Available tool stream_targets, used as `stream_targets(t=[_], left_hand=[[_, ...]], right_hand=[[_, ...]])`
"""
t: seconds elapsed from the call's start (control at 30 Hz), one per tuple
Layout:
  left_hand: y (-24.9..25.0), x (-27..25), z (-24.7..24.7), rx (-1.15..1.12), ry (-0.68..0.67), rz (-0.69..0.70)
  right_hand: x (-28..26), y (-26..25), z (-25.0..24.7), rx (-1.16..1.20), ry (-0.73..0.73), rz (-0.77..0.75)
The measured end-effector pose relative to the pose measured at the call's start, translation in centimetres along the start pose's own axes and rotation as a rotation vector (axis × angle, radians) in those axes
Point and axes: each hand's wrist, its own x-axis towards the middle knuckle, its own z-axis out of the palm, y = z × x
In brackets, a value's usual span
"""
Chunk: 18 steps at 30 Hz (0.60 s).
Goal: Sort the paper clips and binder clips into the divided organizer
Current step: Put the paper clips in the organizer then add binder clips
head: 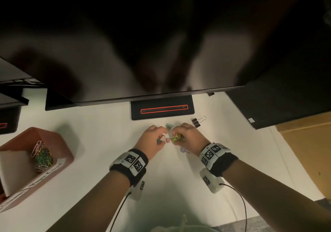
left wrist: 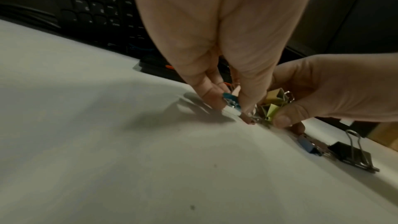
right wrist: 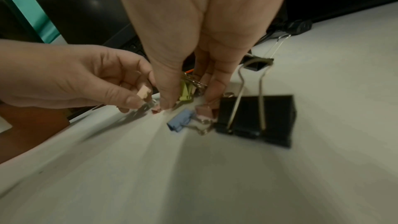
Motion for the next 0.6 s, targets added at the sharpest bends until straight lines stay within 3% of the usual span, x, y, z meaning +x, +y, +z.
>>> stream_targets(t=[0.2,0.43,0.6], left_hand=[[0.9,0.4,1.4,0.107,-0.012,0.029],[1.5,0.8,1.9,0.172,0.033,0.012],[0.5,0.0,0.5,0.087,0.029,-0.061]], right_hand=[[-1.3,0.6,-1.7,-0.006,0.090,0.025],[-2.1,0.7,-1.9,-0.013,0.098,0.050],[-2.1,-0.1,-1.9,-0.026,0.130,0.014]])
